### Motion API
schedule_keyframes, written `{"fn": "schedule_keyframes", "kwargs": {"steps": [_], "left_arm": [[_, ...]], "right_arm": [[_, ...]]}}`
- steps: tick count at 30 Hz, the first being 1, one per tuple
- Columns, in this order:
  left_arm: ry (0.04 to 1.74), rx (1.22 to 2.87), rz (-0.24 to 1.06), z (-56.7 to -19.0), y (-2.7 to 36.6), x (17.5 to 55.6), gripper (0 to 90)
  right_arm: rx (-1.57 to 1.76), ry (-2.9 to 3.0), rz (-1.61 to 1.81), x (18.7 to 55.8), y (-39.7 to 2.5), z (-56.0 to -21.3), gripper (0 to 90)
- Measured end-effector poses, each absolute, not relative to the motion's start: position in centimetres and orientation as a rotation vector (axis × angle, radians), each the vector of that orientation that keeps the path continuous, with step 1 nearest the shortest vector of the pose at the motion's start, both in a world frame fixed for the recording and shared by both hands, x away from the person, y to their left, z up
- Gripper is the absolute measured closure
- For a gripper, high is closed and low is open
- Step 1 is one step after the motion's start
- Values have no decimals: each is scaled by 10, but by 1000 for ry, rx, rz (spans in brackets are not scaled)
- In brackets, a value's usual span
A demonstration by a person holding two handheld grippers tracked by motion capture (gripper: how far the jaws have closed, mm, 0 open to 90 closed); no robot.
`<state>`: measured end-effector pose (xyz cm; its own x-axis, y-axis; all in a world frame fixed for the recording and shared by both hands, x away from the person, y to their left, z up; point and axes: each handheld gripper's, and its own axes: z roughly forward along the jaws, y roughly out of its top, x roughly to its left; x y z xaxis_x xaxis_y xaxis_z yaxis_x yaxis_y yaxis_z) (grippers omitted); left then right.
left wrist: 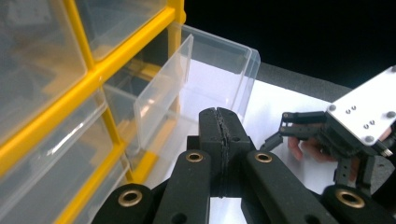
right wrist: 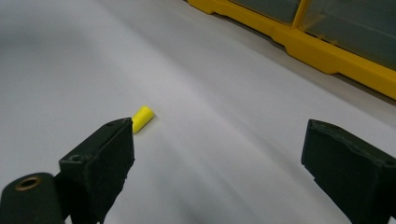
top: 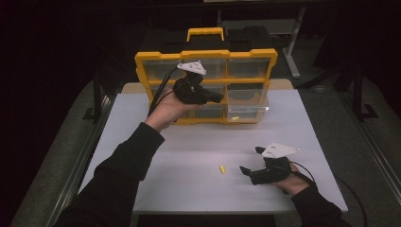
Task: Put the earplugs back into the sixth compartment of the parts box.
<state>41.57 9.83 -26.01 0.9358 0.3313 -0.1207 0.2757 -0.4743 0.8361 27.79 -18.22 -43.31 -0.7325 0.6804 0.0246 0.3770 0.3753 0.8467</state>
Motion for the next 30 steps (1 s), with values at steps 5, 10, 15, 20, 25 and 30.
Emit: {"fn": "schedule_keyframes", "kwargs": {"steps": [5, 10, 15, 20, 25, 30], "left_arm": [[426, 2116, 74, -270, 107, 409, 806], [429, 2124, 68, -285, 110, 400, 697], [431, 2145, 72, -304, 108, 392, 573], [422, 2148, 62, -319, 105, 384, 453], [403, 2139, 57, -328, 102, 375, 344], [415, 2144, 52, -338, 100, 368, 204]], "right_arm": [[930, 2312, 1289, 278, -182, -433, 86], [929, 2313, 1287, 278, -182, -433, 86], [926, 2313, 1288, 278, -182, -433, 86], [928, 2315, 1285, 278, -182, -434, 86], [926, 2313, 1286, 279, -182, -434, 86], [927, 2316, 1284, 278, -182, -434, 86]]}}
